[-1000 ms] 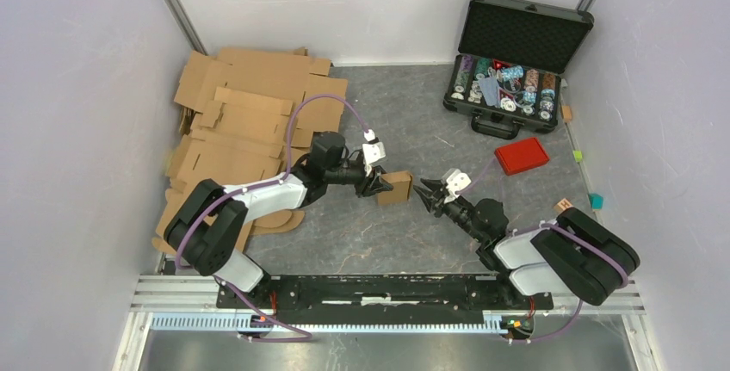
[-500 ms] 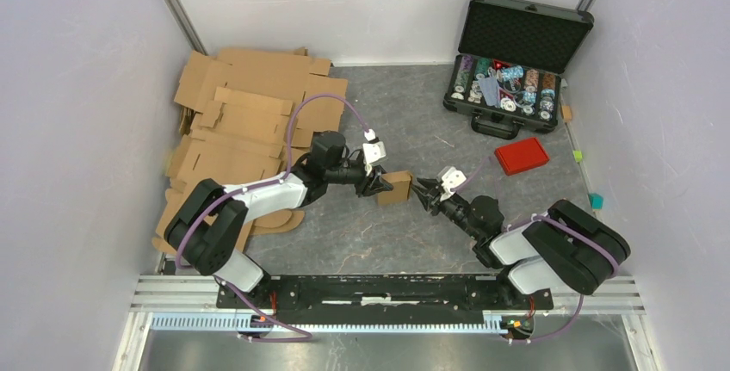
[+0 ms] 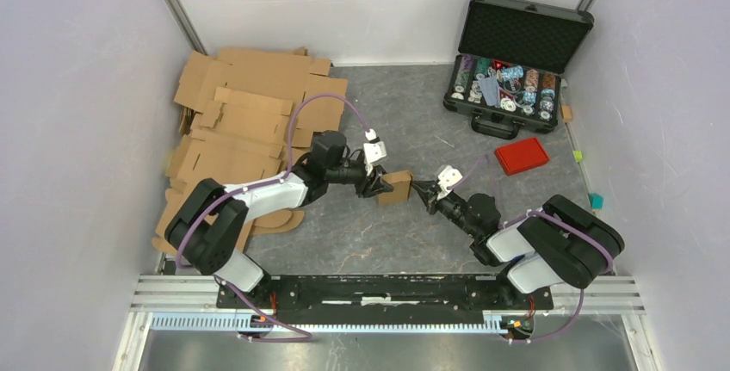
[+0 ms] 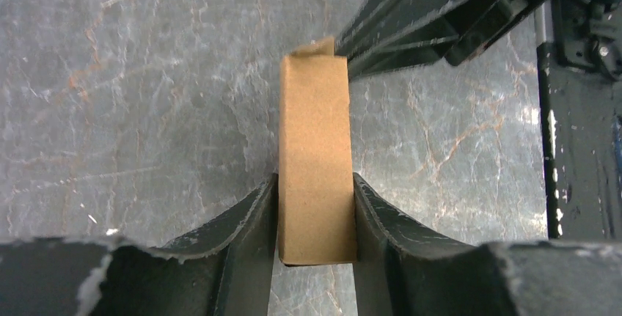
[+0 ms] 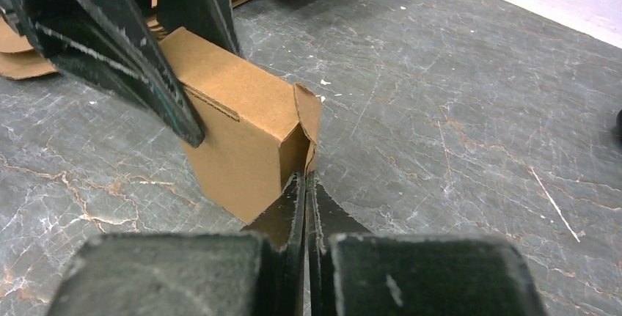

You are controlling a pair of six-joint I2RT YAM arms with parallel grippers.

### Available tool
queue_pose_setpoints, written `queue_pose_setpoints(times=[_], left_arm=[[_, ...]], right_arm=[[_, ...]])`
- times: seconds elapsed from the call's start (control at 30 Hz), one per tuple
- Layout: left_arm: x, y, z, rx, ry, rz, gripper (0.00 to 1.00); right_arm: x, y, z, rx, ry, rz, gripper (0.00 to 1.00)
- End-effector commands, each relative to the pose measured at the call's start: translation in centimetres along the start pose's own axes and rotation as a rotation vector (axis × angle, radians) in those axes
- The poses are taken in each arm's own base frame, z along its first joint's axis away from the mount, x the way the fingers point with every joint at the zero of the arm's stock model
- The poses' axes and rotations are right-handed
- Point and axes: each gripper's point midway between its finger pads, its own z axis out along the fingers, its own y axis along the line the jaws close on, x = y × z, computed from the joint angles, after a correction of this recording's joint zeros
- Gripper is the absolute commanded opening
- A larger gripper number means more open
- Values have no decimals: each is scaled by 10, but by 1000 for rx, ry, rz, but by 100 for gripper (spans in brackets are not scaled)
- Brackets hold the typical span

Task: Fold the paper box
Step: Close the paper box at the center of the board.

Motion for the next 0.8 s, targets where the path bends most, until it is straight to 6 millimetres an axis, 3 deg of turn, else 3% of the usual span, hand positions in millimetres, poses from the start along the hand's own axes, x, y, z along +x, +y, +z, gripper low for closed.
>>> queue_pose_setpoints(times=[0.0,0.2,0.4,0.7,0.77], left_arm=[[26,-5,0,-6,100,-60,49],[1,-2,-6,-56,-3,-28,57],[-23,-4,-14,-78,-71,-62,72],[-65,2,-43,-229,-182,-88,75],[-78,2,-46,-254,-211,-125,72]], right_arm=[[-17,-1,5,-1,-63,-21,0],[-11,1,-3,-1,-43,-18,0],[-8,2,-6,-2,-19,-3,0],[-4,5,-8,-3,-7,74,0],[-5,6,-9,-4,-12,75,0]])
